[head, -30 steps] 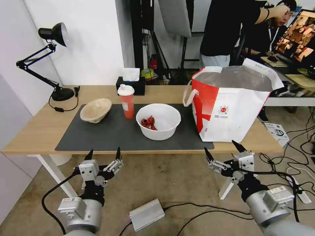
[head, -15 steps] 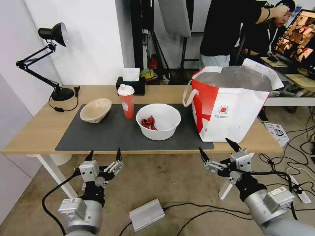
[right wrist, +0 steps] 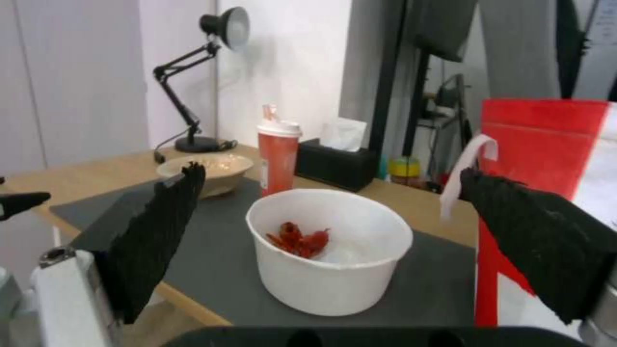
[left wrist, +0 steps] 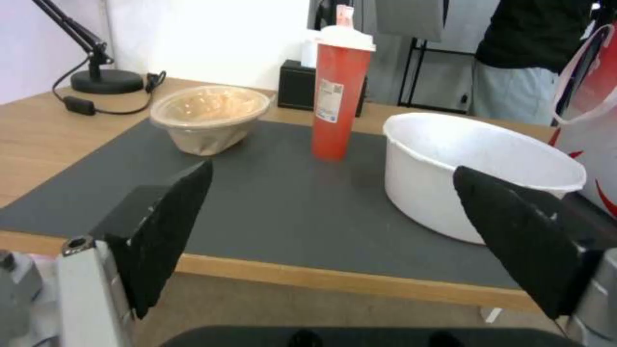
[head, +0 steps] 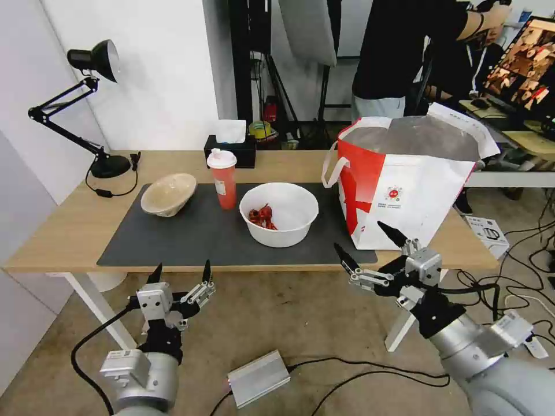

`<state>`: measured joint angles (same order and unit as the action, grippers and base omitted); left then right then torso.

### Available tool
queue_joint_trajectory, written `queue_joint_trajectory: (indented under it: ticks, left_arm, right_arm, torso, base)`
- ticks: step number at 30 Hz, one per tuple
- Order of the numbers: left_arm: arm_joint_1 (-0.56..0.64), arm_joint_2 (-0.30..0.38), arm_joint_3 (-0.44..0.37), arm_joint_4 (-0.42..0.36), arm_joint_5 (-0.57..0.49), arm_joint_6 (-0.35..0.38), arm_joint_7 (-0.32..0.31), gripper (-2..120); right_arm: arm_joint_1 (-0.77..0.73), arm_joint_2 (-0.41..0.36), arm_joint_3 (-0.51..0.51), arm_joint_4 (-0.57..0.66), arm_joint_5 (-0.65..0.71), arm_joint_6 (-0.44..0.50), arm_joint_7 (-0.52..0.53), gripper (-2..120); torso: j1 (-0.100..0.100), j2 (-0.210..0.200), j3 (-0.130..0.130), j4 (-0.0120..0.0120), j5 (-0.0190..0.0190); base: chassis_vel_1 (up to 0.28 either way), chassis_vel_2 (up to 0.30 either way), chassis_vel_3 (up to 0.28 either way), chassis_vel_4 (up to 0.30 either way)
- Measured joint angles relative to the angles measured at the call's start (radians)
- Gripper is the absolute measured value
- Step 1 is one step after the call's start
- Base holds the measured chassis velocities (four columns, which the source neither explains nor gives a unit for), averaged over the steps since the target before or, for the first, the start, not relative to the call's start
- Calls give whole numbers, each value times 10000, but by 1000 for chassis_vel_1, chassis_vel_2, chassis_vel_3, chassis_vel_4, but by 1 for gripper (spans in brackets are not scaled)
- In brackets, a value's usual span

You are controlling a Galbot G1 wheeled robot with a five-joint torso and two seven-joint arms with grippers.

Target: Pick up the trash from the table and place it into the takeout bag.

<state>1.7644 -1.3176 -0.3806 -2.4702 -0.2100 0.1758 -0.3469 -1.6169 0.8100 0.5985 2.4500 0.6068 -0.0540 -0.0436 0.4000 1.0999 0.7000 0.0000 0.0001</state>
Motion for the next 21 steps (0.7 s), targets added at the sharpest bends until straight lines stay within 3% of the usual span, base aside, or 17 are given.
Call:
queue_joint_trajectory:
  ticks: [15, 18, 21]
  left_arm:
    - [71, -197, -17, 108, 3, -23, 38, 100]
    - [100, -268, -44, 109, 7, -27, 64, 100]
    - [120, -370, -122, 166, 108, -30, 103, 100]
  right_arm:
    - [3158, -2351, -1003, -1010, 2044, -375, -236, 100]
    - [4254, -2827, -1839, -1304, 2481, -481, -307, 100]
    - [6338, -3348, -3421, -1841, 3124, -640, -418, 100]
  torso:
    - [0, 0, 0, 0, 0]
    - [0, 0, 1, 1, -1]
    - [1, 0, 1, 2, 0]
  base:
    - [0, 0, 0, 0]
    - [0, 0, 0, 0]
    - [0, 0, 0, 0]
